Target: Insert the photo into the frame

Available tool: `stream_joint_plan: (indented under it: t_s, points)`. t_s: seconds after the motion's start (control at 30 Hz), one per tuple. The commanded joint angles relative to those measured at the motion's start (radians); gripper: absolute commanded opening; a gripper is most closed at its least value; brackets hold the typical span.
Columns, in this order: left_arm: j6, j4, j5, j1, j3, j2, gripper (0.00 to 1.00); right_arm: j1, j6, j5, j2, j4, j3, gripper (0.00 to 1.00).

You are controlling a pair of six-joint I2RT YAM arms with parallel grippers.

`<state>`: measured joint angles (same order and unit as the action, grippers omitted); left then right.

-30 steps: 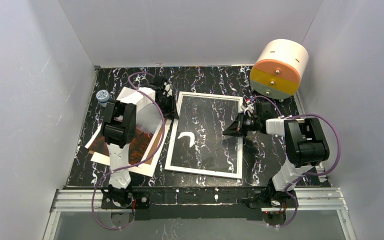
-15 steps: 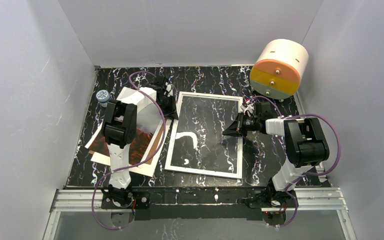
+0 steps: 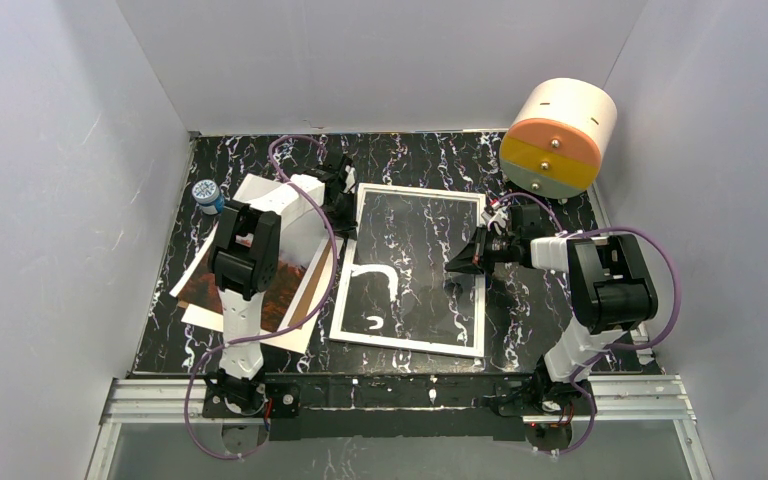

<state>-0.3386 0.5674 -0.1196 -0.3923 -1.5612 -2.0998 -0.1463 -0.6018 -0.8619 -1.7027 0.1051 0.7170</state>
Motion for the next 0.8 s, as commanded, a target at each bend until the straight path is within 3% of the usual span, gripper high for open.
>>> stream_joint_plan:
  t_s: [0.0,0.2,0.43,0.6,0.77]
  points:
    - [0.039,0.091,0.136,-0.004,0.03,-0.039,0.08,-0.016,0.009,-0.004,-0.002,-0.032,0.031,0.1]
    - [0.043,0.102,0.153,-0.004,0.035,-0.052,0.08,-0.013,-0.005,0.049,0.057,-0.098,0.062,0.38]
    - [0.047,0.111,0.165,-0.003,0.037,-0.062,0.07,0.031,-0.003,0.219,0.162,-0.324,0.142,0.66]
    - [0.047,0.115,0.159,-0.003,0.035,-0.068,0.07,0.092,0.007,0.297,0.231,-0.446,0.166,0.68]
    - [0.045,0.115,0.148,-0.003,0.033,-0.069,0.07,0.103,0.017,0.48,0.288,-0.529,0.186,0.68]
